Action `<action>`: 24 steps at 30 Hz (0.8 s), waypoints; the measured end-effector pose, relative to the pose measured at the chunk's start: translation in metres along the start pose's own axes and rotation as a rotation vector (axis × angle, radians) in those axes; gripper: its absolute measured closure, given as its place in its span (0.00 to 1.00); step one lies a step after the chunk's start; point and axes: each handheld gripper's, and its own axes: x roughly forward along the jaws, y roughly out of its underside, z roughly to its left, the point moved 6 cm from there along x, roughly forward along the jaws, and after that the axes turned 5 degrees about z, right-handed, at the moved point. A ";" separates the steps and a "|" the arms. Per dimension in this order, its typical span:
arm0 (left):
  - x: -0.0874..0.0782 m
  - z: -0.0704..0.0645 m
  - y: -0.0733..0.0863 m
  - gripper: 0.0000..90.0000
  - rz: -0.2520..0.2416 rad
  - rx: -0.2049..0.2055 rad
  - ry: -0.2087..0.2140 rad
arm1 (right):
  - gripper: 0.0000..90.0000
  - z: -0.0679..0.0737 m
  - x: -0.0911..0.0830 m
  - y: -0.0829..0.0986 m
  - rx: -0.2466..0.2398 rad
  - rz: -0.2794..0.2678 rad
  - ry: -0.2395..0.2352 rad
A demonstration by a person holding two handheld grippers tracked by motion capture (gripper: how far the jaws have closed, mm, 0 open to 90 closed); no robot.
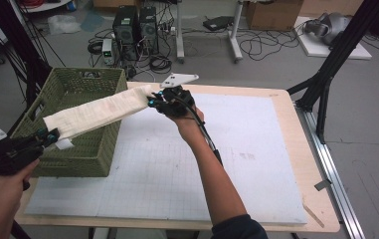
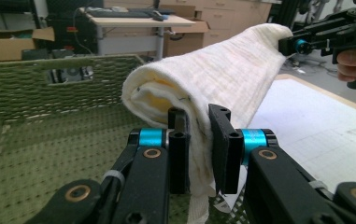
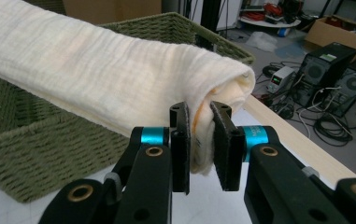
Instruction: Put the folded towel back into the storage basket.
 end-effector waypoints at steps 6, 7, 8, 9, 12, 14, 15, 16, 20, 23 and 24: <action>-0.011 0.015 0.001 0.87 -0.010 -0.010 -0.039 | 0.88 0.007 0.025 -0.015 -0.012 -0.001 -0.013; -0.013 0.017 0.002 0.87 -0.010 -0.008 -0.045 | 0.88 0.008 0.028 -0.017 -0.013 0.003 -0.014; -0.015 0.019 0.002 0.87 -0.011 -0.009 -0.049 | 0.88 0.009 0.032 -0.020 -0.023 0.003 -0.013; -0.017 0.021 0.002 0.87 -0.015 -0.009 -0.055 | 0.88 0.010 0.035 -0.024 -0.023 0.001 -0.011; -0.023 0.027 0.002 0.87 -0.018 -0.012 -0.069 | 0.88 0.013 0.045 -0.032 -0.029 -0.004 -0.019; -0.026 0.030 0.002 0.87 -0.020 -0.013 -0.077 | 0.88 0.015 0.051 -0.039 -0.043 -0.008 -0.023; -0.027 0.031 0.002 0.87 -0.021 -0.012 -0.079 | 0.88 0.016 0.054 -0.042 -0.043 -0.009 -0.021; -0.029 0.032 0.001 0.87 -0.024 -0.013 -0.083 | 0.88 0.016 0.057 -0.045 -0.042 -0.007 -0.023; -0.033 0.038 0.002 0.87 -0.029 -0.017 -0.097 | 0.88 0.019 0.071 -0.054 -0.046 0.000 -0.023; -0.037 0.044 0.004 0.87 -0.029 -0.020 -0.106 | 0.88 0.022 0.079 -0.061 -0.054 -0.002 -0.021; -0.038 0.046 0.005 0.87 -0.030 -0.023 -0.109 | 0.88 0.023 0.082 -0.063 -0.055 -0.001 -0.022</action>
